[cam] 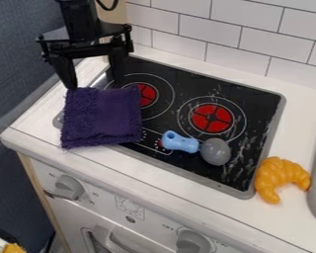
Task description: Move the brown object to the upper left side of the burner
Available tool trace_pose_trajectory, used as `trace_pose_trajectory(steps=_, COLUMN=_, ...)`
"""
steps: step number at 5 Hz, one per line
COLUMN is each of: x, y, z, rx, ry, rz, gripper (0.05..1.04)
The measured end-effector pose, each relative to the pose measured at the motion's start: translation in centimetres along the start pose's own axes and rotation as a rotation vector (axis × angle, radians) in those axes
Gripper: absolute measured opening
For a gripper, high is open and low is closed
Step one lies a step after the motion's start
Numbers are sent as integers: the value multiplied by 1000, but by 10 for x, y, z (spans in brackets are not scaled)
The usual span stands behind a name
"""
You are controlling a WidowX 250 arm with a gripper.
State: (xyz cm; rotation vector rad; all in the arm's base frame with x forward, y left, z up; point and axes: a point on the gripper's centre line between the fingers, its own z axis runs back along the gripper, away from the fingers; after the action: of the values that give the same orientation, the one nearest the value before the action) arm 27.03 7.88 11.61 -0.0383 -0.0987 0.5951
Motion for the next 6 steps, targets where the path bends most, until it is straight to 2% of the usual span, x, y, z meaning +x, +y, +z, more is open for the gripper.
trace_pose_trajectory(steps=1, x=-2, y=0, z=-8, rx=11, ry=27, rz=1, gripper=999)
trace_pose_trajectory(steps=2, x=-12, y=-26, z=-7, rx=11, ry=41, rz=-99, gripper=999)
trace_pose_trajectory(steps=3, x=-18, y=-51, z=-3, rx=25, ry=15, rz=-197, gripper=999)
trace_pose_trajectory(steps=4, x=-28, y=-81, z=0, rx=5, ry=-9, rz=-340, gripper=999)
trace_pose_trajectory(steps=5, x=-50, y=-124, z=8, rx=-37, ry=-28, rz=-556, gripper=999)
trace_pose_trajectory(steps=6, x=-75, y=-158, z=7, rx=-1, ry=-14, rz=-762, gripper=999)
